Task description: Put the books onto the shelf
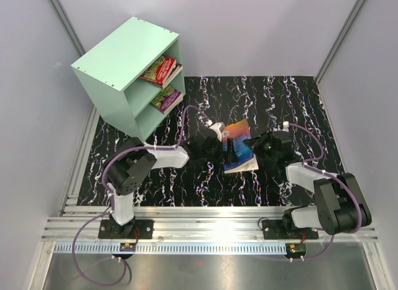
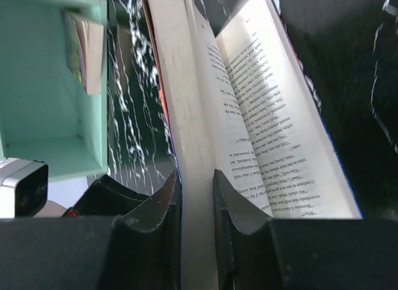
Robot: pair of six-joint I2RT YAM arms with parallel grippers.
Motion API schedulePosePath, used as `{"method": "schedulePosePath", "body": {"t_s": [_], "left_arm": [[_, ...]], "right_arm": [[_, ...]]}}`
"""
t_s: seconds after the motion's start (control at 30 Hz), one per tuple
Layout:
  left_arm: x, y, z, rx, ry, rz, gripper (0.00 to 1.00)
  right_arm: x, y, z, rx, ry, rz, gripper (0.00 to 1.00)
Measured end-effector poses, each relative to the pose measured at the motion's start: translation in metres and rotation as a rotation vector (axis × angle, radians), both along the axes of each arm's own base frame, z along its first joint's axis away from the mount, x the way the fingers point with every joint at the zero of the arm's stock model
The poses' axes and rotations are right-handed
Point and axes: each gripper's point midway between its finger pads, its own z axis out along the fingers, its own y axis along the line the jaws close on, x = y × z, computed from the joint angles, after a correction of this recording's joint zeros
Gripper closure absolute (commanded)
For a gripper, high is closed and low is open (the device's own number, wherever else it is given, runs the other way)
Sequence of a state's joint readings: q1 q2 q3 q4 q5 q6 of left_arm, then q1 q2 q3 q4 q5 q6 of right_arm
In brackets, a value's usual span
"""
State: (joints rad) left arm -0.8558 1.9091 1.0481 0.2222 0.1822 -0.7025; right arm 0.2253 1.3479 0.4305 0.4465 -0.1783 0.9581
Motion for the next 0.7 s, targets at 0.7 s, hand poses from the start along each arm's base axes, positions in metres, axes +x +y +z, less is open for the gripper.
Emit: {"method": "schedulePosePath", "body": {"t_s": [0.7], "left_arm": [[-0.012,0.07,0.04,-0.12,0.001,0.087,0.05]], "right_arm": [[-0.059,0.042,0.008,0.136,0.169,0.189,1.0]]}}
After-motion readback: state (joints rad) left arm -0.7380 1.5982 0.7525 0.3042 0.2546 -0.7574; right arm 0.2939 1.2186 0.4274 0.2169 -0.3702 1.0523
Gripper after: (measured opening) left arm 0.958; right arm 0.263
